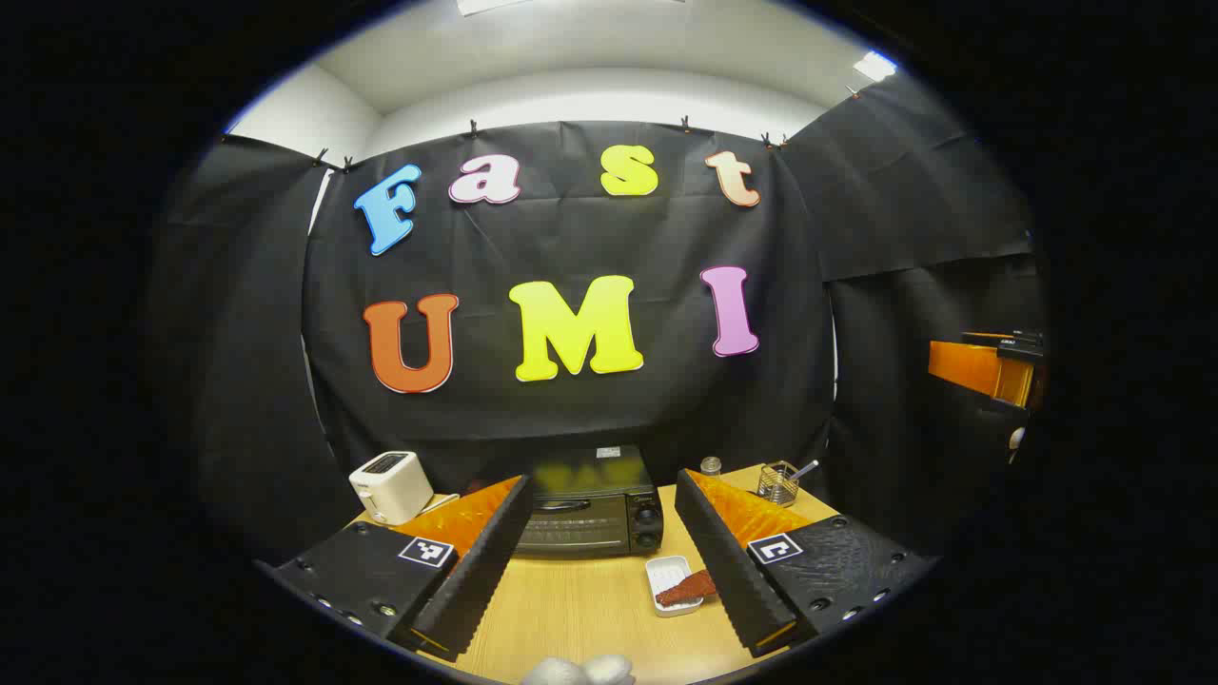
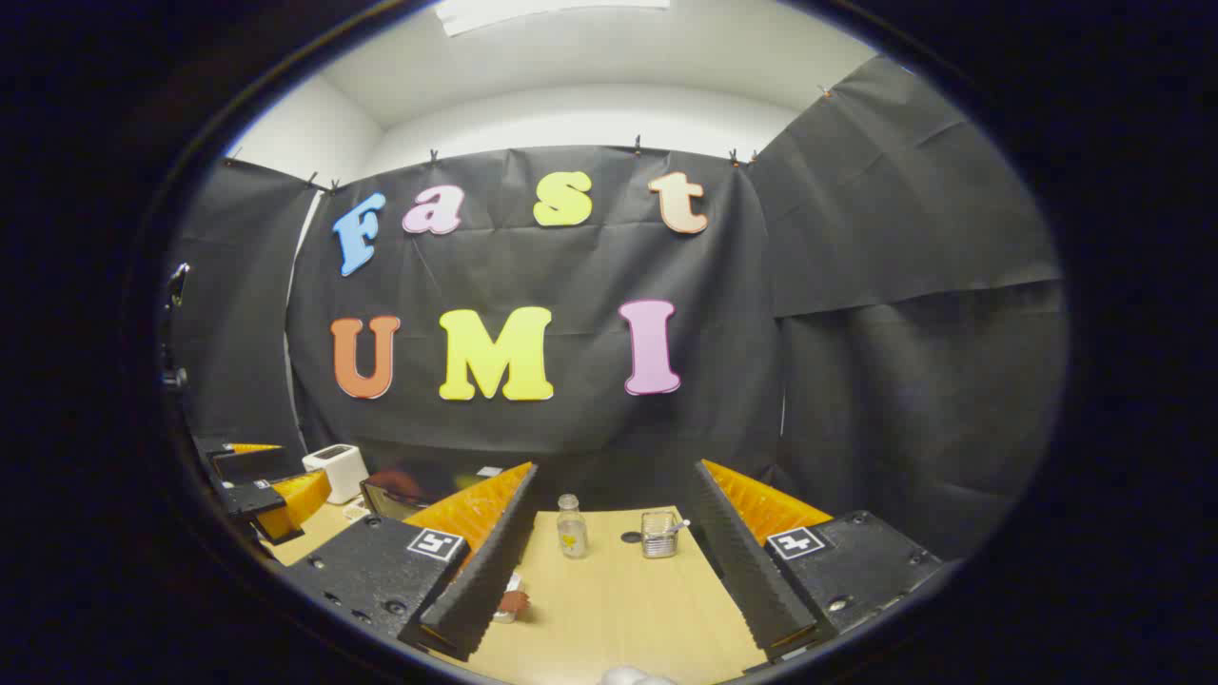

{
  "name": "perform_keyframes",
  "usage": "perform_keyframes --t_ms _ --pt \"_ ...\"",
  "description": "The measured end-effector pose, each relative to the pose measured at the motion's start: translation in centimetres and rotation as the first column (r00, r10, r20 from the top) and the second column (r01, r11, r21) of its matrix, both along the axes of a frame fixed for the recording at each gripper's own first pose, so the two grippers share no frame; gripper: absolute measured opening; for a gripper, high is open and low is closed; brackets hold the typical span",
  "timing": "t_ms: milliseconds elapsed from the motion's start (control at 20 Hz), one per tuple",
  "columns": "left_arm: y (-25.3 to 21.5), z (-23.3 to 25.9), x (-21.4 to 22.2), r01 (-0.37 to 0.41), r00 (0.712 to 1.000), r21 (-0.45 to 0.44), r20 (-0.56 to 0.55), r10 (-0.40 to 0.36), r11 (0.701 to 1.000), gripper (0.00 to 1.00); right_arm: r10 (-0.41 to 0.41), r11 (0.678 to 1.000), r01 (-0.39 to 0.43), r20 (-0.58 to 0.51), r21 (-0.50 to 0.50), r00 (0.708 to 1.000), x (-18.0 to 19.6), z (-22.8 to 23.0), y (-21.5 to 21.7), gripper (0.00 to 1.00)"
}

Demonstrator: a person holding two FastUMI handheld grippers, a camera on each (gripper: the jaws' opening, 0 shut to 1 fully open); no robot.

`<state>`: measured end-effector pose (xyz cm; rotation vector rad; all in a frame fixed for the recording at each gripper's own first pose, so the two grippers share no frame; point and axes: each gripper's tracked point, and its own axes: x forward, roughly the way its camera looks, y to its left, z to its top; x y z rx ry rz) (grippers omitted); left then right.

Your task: Open the electric oven with the left hand, put the food in, and close the electric oven.

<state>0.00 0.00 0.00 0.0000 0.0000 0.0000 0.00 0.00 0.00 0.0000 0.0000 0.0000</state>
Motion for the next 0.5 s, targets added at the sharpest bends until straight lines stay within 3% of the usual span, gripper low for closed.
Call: perform_keyframes --t_ms 50,100,500 --pt "0.4 0.2 -0.1 -0.011 1.000 0.001 0.003 0.011 1.000 0.96 0.005 1.000 -0.005 0.000 -0.004 1.000 0.0 0.0 0.2 1.00" --pt "0.5 0.2 -0.1 -0.015 1.000 0.000 0.005 0.015 1.000 0.96 0.011 1.000 -0.011 -0.002 -0.007 1.000 0.2 -0.2 0.4 0.96" --pt "2.5 0.3 -0.1 -0.061 0.998 -0.010 0.016 0.061 0.998 0.96 0.019 1.000 -0.019 -0.019 -0.003 1.000 1.0 -1.0 1.2 1.00"
